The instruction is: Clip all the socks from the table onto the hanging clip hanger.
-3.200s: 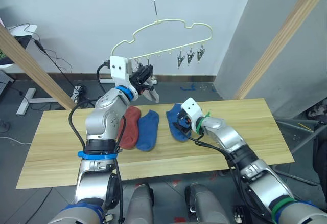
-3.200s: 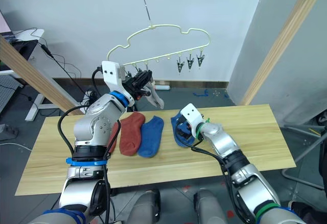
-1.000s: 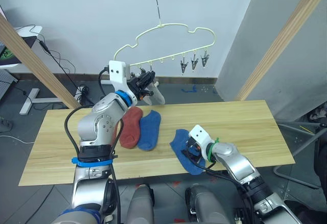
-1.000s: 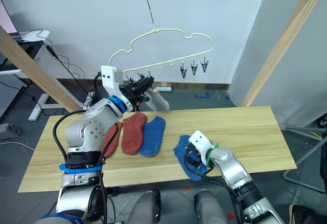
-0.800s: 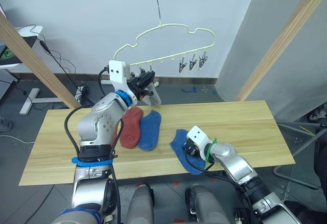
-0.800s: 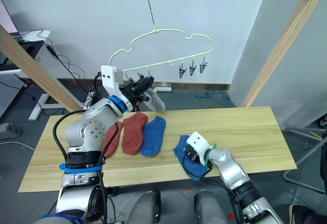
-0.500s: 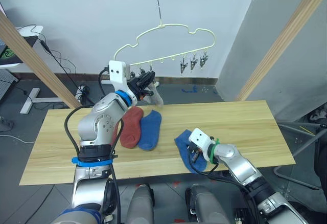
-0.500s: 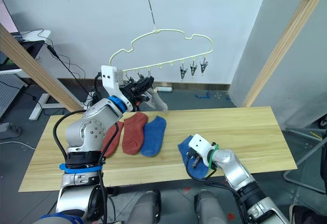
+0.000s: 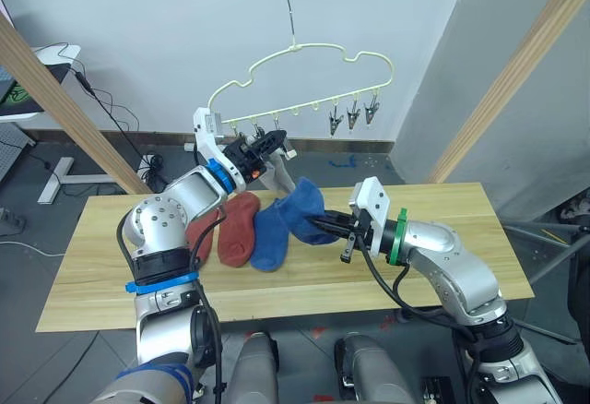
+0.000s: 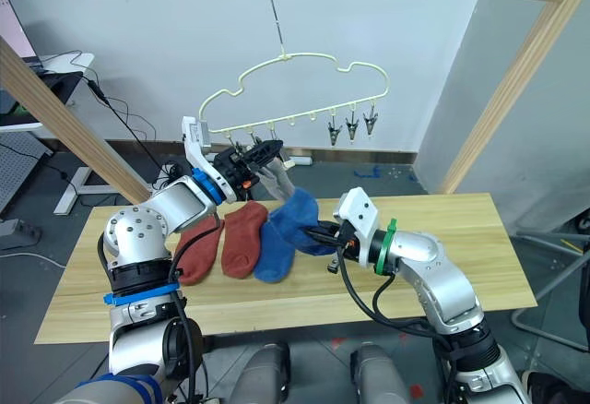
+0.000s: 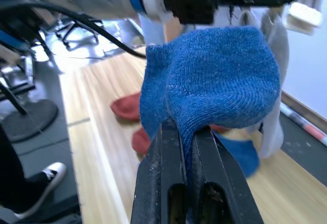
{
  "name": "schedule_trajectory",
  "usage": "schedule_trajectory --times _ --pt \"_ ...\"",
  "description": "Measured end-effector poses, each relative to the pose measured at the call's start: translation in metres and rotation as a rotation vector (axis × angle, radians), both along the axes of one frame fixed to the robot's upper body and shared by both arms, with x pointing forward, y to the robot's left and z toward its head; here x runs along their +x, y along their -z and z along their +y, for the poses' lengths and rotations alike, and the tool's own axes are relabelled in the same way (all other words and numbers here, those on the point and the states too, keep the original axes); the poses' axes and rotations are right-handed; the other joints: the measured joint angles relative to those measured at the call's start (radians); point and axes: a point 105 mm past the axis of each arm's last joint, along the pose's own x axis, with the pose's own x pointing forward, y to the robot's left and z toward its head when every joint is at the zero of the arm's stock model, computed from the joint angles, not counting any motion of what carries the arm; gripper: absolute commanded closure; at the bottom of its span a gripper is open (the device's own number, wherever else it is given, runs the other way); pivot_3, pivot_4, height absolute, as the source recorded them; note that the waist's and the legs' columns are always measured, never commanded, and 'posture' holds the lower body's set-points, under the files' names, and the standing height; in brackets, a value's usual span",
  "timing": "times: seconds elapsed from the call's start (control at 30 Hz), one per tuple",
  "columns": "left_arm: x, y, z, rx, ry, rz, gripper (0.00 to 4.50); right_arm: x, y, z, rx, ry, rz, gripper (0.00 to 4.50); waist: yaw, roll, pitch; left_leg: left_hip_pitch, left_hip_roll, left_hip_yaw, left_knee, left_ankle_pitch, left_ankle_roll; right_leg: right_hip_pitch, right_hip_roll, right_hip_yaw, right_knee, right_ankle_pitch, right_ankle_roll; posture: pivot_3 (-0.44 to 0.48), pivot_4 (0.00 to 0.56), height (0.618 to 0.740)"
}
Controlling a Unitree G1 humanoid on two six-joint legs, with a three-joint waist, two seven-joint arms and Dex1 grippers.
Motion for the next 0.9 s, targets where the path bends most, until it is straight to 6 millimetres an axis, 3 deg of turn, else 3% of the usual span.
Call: schedule_trajectory --times 0.9 --pt "-0.012 -0.006 -0.009 -0.092 0.074 0.049 4.28 0.023 -0.019 0.009 0.030 0.028 -0.050 4.46 0.001 0.000 0.000 -0.001 0.000 0.001 -0.001 0.000 0.000 -0.001 0.000 0.000 0.000 0.001 -0.001 -0.015 0.217 0.740"
